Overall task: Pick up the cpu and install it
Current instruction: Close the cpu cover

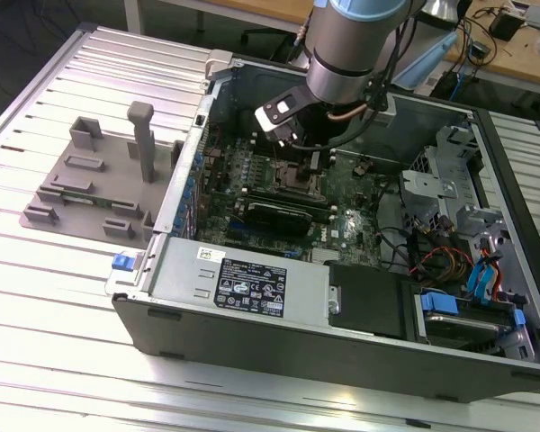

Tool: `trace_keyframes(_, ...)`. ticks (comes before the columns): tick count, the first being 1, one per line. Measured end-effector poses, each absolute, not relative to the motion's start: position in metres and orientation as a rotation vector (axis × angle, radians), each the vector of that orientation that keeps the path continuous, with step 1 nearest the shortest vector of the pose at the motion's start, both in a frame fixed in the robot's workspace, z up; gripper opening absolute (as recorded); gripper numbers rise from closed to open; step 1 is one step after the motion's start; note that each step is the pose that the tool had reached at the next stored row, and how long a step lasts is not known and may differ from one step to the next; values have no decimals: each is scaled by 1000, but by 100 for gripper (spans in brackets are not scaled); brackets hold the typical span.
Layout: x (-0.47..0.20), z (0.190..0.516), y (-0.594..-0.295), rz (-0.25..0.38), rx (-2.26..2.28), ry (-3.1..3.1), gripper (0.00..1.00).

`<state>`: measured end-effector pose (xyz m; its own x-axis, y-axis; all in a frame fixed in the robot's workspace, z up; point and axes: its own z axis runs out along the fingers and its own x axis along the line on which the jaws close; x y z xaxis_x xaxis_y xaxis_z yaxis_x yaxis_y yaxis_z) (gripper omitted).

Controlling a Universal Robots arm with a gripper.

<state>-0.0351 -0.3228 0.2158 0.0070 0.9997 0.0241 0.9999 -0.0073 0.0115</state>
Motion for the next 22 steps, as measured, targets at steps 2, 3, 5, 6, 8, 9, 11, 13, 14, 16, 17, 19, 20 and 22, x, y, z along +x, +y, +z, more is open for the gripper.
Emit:
trace_keyframes(2,-35,220,-323,-39,-2223,-2207,11)
trace_keyframes(3,-35,222,-323,-39,-2223,-2207,11)
trace_keyframes(5,-35,228,-323,-39,-2223,-2207,11)
trace_keyframes(6,-35,228,-323,-40,-2223,-2207,11)
trace_keyframes(8,-37,228,-323,-40,-2223,-2208,11)
trace_keyframes(9,-39,228,-323,-41,-2224,-2208,11)
trace_keyframes(11,-40,228,-323,-41,-2223,-2208,11)
trace_keyframes(13,-40,228,-323,-41,-2223,-2208,11)
trace_keyframes(14,-40,228,-323,-41,-2220,-2212,11)
trace_keyframes(16,-40,228,-323,-41,-2197,-2234,11)
trace_keyframes(17,-40,228,-323,-41,-2177,-2253,11)
trace_keyframes(19,-40,227,-323,-40,-2097,-2327,11)
trace_keyframes(20,-40,227,-323,-40,-2058,-2361,11)
trace_keyframes(22,-40,227,-323,-39,-1977,-2428,11)
